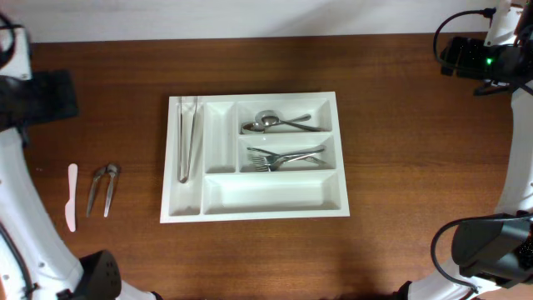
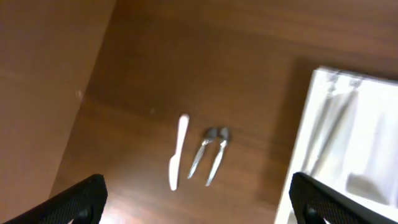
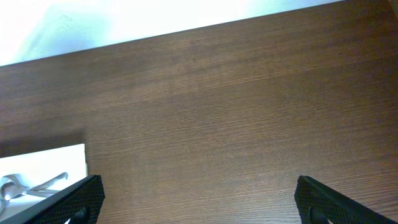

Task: Pack container
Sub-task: 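Withdraw the left gripper and move it over the small spoons, then lower the left gripper and grasp one small metal spoon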

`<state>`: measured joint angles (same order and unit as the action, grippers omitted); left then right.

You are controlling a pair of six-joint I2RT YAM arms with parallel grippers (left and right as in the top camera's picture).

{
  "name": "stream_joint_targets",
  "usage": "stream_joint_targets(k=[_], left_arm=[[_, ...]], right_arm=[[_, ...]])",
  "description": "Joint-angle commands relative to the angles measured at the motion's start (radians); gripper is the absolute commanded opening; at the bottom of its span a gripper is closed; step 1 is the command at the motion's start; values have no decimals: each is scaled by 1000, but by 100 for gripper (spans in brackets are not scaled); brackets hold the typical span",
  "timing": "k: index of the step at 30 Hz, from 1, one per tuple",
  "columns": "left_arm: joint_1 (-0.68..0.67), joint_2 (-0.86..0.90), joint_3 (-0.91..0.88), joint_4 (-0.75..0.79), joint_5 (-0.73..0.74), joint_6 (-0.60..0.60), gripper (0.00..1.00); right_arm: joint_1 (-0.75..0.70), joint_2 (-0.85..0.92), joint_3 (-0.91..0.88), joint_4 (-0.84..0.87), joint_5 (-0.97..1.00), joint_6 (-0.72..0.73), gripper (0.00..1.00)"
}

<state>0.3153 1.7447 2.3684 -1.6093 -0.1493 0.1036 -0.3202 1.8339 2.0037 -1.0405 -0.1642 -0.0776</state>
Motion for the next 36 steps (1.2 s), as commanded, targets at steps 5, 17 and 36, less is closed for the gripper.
stream_joint_targets(k=[5,17,36], left_arm=[[99,158,-394,144,-4,255,96],[113,286,-760,467,94,251,72],[87,293,-938,619,160,251,53]], right_arm=[[-1,7,-3,4,-12,8,99],[-1,7,-3,4,-12,8,99],[-1,7,-3,4,-12,8,99]])
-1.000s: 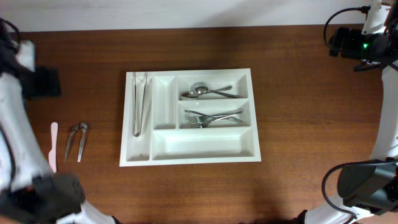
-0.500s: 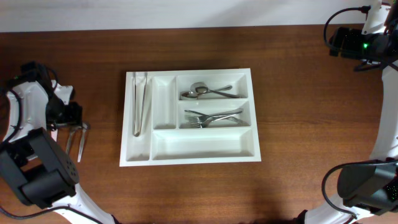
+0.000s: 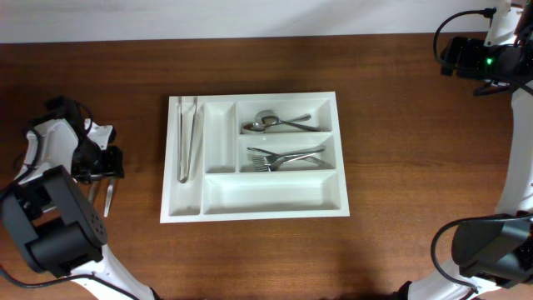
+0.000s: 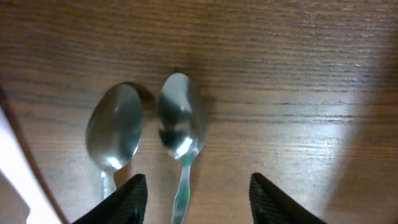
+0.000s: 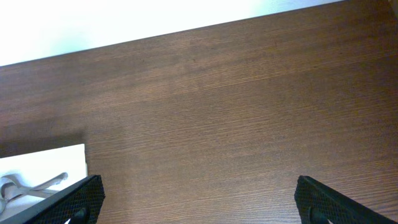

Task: Pack container
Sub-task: 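Lower the left gripper and grasp one small metal spoon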

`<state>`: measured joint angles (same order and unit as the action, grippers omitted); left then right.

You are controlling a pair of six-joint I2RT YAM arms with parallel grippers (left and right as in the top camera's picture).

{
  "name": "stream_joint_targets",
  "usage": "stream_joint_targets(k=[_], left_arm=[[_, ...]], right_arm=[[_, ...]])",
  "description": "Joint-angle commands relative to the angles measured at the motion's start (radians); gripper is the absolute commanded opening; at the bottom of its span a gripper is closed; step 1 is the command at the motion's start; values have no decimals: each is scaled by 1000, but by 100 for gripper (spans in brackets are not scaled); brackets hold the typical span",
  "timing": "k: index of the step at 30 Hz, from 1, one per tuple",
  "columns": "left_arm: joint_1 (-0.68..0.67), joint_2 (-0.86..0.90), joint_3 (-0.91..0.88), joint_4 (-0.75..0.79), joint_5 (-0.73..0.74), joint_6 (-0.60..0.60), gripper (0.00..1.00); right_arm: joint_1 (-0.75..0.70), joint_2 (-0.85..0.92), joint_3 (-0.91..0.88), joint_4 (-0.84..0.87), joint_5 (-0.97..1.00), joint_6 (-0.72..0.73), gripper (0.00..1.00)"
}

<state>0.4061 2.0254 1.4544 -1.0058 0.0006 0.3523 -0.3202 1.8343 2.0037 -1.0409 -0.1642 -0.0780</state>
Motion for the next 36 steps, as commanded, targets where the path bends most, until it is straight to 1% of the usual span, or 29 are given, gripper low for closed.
stream_joint_targets(k=[1,4,6,9,10,13,17,18,21,24,27,31,36], left_arm=[[-3,12,-31,24,10,2,53],[-3,13,-47,37,9,2,52],[-3,13,-64,56,7,2,49],[-3,13,-86,82,6,2,48],[-3,13,-90,89,4,2,46],[-3,13,-98,107,4,2,34],[-4,13,-112,126,3,2,23],[-4,13,-119,132,3,2,19],[-4,13,-129,140,3,1,2],[-4,10,-124,135,3,0,2],[-8,-1,-88,91,4,-19,2],[-34,-54,24,-30,9,-37,2],[-107,-158,193,-180,69,-37,2]], right_arm=[[-1,7,-3,4,-12,8,99],[-1,7,-3,4,-12,8,99],[-1,7,-3,4,-12,8,99],[-1,7,-3,4,-12,8,99],[-1,7,-3,4,-12,8,99],[-1,7,-3,4,-12,8,98],[-1,7,-3,4,-12,8,99],[-1,7,-3,4,-12,8,99],[-1,7,-3,4,-12,8,99],[-1,7,-3,4,-12,8,99],[-1,7,-3,4,-12,8,99],[-1,7,-3,4,-12,8,99],[-1,7,-3,4,-12,8,99]])
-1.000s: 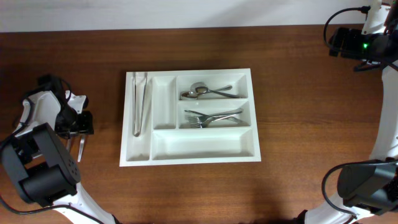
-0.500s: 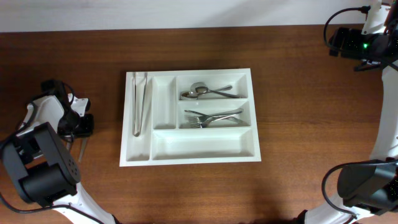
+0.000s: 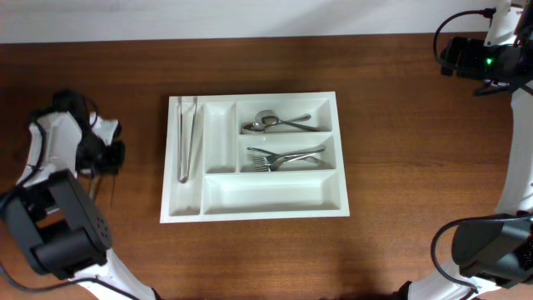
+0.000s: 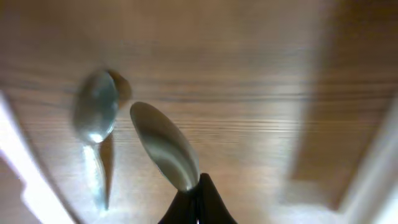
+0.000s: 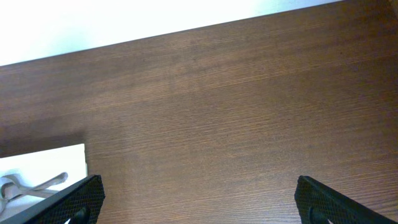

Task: Pack container
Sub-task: 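Lower the left gripper and grasp one small metal spoon, then carry the spoon into the narrow second compartment and release it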

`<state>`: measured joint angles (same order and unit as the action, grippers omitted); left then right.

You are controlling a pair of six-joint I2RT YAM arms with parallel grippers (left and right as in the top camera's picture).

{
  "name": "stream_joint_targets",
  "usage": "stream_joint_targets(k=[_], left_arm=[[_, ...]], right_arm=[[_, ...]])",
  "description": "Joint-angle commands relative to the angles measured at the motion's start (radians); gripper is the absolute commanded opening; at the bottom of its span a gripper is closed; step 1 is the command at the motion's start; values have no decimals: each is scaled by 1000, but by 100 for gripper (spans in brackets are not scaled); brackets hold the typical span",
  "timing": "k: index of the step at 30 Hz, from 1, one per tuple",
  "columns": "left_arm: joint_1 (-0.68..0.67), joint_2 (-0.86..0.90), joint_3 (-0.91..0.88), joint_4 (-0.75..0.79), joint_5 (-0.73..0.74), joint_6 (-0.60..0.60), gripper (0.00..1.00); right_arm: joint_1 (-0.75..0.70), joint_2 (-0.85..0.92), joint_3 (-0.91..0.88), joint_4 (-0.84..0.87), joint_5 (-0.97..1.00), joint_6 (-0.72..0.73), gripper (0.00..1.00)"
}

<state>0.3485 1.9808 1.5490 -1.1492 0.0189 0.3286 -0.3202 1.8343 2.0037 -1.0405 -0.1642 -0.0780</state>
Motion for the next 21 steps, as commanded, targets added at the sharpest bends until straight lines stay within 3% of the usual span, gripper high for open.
stream_joint_targets(k=[1,9,16,21], left_arm=[[-74,-136,126,-58,50,-13,2],[-292,-231,155,-96,146,-46,2],[-472,-230,148,-79,142,-44,2],[-548,-229,146,-33,76,-157,2]], right_arm=[[-1,7,-3,4,-12,8,99],[-1,7,-3,4,-12,8,99],[-1,7,-3,4,-12,8,99],[-1,7,-3,4,-12,8,99]])
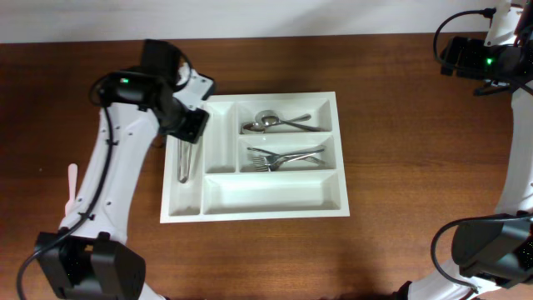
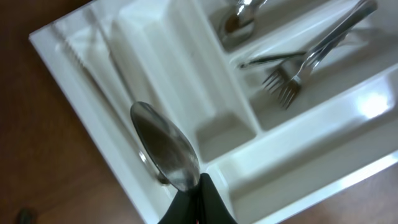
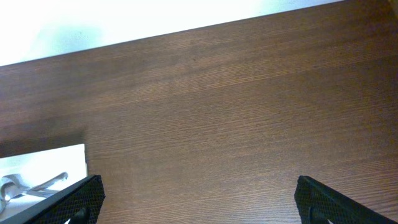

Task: Pack container
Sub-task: 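Carry the spoon into the narrow second compartment and release it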

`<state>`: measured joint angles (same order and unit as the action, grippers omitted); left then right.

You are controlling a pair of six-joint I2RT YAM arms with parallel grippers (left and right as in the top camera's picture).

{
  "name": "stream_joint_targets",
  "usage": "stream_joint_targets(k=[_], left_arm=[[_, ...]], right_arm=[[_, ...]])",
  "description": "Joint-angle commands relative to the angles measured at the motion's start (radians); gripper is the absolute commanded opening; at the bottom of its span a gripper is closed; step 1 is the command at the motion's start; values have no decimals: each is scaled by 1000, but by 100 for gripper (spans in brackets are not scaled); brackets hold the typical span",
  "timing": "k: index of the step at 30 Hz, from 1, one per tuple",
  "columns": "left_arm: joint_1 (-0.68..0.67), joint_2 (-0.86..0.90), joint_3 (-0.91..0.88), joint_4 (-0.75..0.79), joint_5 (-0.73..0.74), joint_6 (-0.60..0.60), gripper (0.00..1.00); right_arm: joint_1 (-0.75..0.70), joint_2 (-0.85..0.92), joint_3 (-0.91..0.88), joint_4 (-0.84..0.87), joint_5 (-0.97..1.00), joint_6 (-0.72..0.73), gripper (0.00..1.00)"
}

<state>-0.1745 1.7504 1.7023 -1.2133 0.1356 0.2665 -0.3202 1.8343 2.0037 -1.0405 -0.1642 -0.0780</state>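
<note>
The white cutlery tray (image 1: 250,214) lies at mid table. Its far-left slot holds metal tongs (image 1: 184,163), the upper right slot spoons (image 1: 279,123), the slot below them forks (image 1: 287,157). My left gripper (image 1: 188,125) hovers over the tray's left slots, shut on a metal spoon (image 2: 165,152) by the neck; its bowl juts forward over the tongs (image 2: 87,68) and the narrow second slot. The left gripper's tips (image 2: 198,199) are pressed together. My right gripper (image 3: 199,208) is open over bare wood at the far right corner, holding nothing.
A white plastic knife (image 1: 72,178) lies on the table's left side, partly beside my left arm. The tray's narrow second slot (image 1: 219,137) and wide front slot (image 1: 275,193) hold nothing. The right arm (image 1: 483,54) stays at the back right.
My left gripper was at the table's left side, shut on the spoon just above the second spoon. It is now over the tray's left slots, still shut on that spoon. The right arm is unchanged.
At first my left gripper was open high above the knife and two spoons at the table's left. Then it was low, open around one spoon. Then it was shut on that spoon, lifted off the wood. Now the spoon hangs over the tray.
</note>
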Motion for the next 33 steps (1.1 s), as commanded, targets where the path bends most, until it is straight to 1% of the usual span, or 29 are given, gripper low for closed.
stream_joint_targets(k=[1,4,7,10,13,18,19,20,22,25,26,27,29,31,33], left_arm=[[-31,2,-13,58,-51,-127,2],[-35,7,-46,152,-53,-254,2],[-35,32,-100,253,-53,-330,2],[-35,84,-129,307,-45,-346,2],[-37,155,-132,322,-42,-345,2],[-60,224,-132,349,-46,-340,3],[-64,232,-132,349,-50,-340,6],[-66,238,-132,349,-50,-340,14],[-65,245,-132,341,-50,-341,33],[-63,238,-124,322,-50,-341,51],[-61,234,-113,310,-50,-341,59],[-58,230,-100,293,-50,-341,62],[-51,216,-59,242,-52,-340,63],[-27,191,20,139,-64,-289,64],[-6,170,84,45,-121,-242,64]], right_arm=[[-1,7,-3,4,-12,8,99],[-1,7,-3,4,-12,8,99],[-1,7,-3,4,-12,8,99],[-1,7,-3,4,-12,8,99],[-1,7,-3,4,-12,8,99],[-1,7,-3,4,-12,8,99],[-1,7,-3,4,-12,8,98],[-1,7,-3,4,-12,8,99],[-1,7,-3,4,-12,8,99],[-1,7,-3,4,-12,8,99],[-1,7,-3,4,-12,8,99],[-1,7,-3,4,-12,8,99],[-1,7,-3,4,-12,8,99],[-1,7,-3,4,-12,8,99],[-1,7,-3,4,-12,8,99]])
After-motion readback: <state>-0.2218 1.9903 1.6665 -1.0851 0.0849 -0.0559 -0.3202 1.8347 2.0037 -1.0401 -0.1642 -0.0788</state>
